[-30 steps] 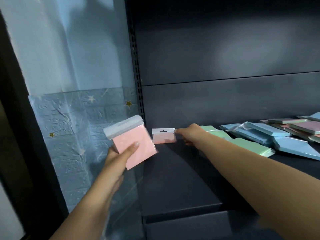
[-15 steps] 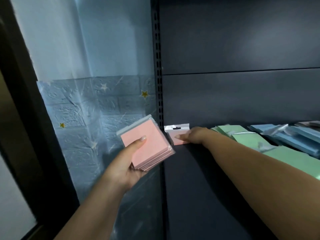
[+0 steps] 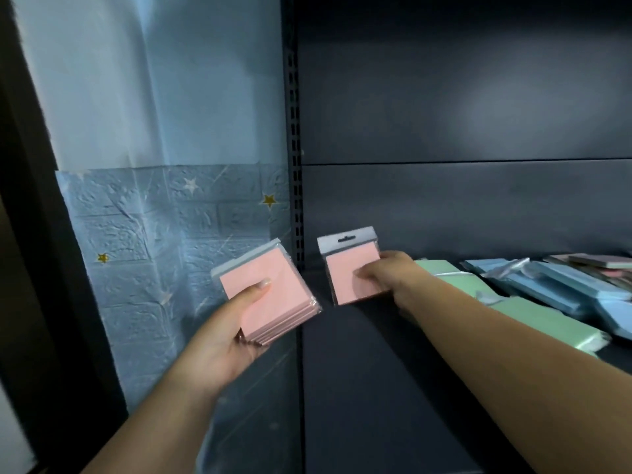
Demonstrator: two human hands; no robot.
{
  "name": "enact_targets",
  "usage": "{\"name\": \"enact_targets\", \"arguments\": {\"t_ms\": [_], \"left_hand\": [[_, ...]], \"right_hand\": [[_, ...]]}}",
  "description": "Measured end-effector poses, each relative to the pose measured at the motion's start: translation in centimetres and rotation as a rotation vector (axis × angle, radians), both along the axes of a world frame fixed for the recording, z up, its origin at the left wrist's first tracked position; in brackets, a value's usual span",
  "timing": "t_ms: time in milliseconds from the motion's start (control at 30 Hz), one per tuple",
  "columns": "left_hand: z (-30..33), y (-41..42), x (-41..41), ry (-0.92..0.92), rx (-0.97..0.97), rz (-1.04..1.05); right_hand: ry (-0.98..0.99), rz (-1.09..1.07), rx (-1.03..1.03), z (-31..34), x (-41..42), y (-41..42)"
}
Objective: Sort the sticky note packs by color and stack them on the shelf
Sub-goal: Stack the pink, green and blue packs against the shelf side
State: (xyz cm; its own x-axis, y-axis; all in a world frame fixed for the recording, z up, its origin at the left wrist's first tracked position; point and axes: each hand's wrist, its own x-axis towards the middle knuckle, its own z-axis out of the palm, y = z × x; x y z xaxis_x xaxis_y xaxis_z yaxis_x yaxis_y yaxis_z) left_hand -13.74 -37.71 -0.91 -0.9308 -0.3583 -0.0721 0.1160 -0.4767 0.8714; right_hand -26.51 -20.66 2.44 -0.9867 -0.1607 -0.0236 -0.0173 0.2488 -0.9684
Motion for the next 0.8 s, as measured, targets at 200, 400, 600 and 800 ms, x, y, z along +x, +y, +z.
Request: {"name": "enact_targets", "arguments": {"t_ms": [200, 400, 600, 800], "left_hand": [[0.9, 1.6, -0.1, 0.021, -0.03, -0.016], [1.5, 3.8, 0.1, 0.091, -0.133, -0.081], [0.9, 4.8, -0.2, 0.137, -0.331, -0.04], [0.4, 6.3, -0.1, 0.226, -0.672, -0.049]], "right_hand": [[-0.181, 0.188, -0.562, 3.3, 3.5, 1.5], [-0.117, 0.358, -0.477, 2.7, 6.8, 0.6], [-0.052, 0.441, -0.492, 0.7, 7.2, 1.5], [-0.042, 0.621, -0.408, 1.9, 7.5, 5.1]]}}
